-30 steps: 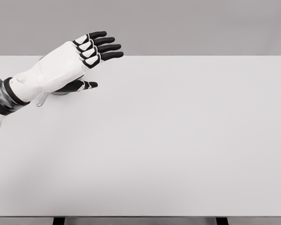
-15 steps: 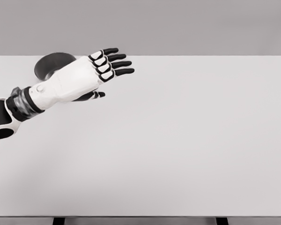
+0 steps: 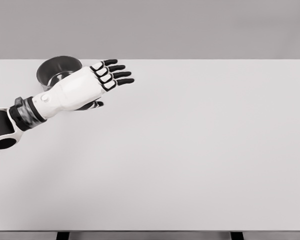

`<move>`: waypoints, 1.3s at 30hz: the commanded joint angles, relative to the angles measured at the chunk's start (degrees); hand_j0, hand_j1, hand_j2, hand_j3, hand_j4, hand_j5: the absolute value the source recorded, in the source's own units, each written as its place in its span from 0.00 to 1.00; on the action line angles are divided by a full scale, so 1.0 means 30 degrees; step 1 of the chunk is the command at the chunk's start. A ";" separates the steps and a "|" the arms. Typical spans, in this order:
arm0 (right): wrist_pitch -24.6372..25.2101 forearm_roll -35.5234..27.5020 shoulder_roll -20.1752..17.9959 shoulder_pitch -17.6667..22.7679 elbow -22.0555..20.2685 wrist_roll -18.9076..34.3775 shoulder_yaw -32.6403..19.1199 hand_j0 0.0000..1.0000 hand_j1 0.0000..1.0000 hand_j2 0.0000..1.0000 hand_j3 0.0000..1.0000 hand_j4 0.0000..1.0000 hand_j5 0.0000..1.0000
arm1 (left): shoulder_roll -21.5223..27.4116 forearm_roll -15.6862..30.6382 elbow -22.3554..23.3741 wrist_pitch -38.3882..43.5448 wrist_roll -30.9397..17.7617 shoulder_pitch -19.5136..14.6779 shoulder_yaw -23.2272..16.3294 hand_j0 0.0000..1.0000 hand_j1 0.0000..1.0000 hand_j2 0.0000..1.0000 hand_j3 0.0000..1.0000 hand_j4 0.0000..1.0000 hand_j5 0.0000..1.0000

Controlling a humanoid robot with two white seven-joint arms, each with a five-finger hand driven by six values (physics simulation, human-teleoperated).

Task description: Rotate pot handle

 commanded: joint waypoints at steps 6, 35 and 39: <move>-0.0008 -0.0022 -0.0001 0.0000 -0.0002 -0.0001 0.0009 1.00 1.00 1.00 1.00 1.00 1.00 | -0.0533 -0.0749 0.1640 -0.0011 0.0041 0.0088 -0.0023 1.00 1.00 1.00 1.00 1.00 1.00; -0.0008 -0.0022 -0.0001 0.0000 -0.0002 -0.0001 0.0009 1.00 1.00 1.00 1.00 1.00 1.00 | -0.0739 -0.0897 0.5859 -0.0011 0.0100 0.0088 0.1354 1.00 1.00 1.00 1.00 1.00 1.00; -0.0008 -0.0022 -0.0001 0.0000 -0.0002 -0.0001 0.0009 1.00 1.00 1.00 1.00 1.00 1.00 | -0.0739 -0.0926 0.6533 -0.0011 0.0100 0.0000 0.1647 1.00 1.00 1.00 1.00 1.00 1.00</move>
